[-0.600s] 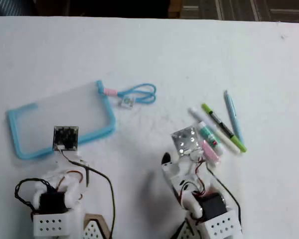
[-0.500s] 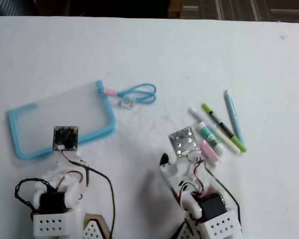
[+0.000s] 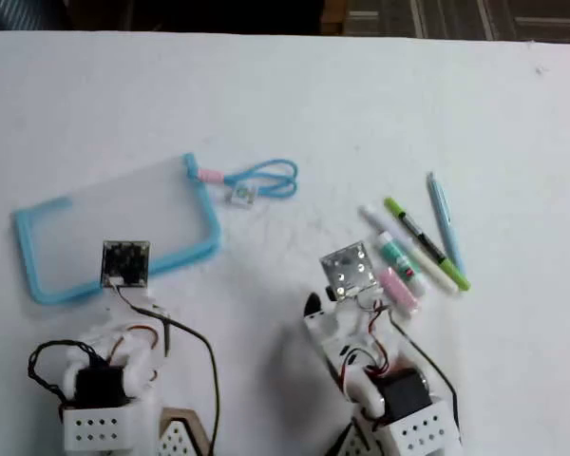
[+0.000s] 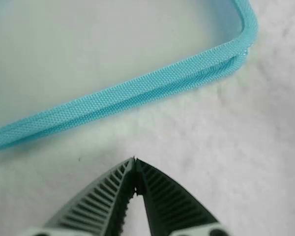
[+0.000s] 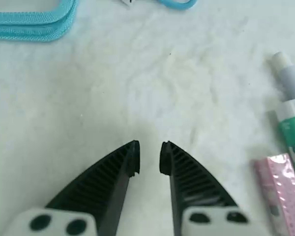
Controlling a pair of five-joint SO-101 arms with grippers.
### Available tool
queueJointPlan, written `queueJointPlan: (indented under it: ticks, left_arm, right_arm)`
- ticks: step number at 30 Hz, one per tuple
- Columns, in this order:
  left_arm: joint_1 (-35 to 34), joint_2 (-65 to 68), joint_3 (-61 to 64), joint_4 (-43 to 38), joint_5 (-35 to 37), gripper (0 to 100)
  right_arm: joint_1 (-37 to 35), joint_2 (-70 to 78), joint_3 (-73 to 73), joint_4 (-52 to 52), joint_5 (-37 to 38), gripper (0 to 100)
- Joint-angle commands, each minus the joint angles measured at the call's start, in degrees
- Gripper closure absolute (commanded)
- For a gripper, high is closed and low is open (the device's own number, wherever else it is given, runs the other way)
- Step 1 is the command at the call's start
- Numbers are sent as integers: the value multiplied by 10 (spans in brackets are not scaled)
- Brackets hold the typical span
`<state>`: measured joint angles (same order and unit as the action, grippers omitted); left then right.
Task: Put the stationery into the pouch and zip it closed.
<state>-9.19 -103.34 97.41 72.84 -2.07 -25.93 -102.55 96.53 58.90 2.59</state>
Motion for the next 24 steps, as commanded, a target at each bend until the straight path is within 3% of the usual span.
queueJointPlan:
  ticks: [1,14,24]
  left_arm:
    - [5,1,-4,2,1,976]
    - [5,1,-4,2,1,976]
    - [5,1,-4,2,1,976]
  right_arm:
    - [-2,-1,4,-9,6,914]
    - [-4,-5,4,-15,5,914]
    - [-5,-5,-4,-128,8,914]
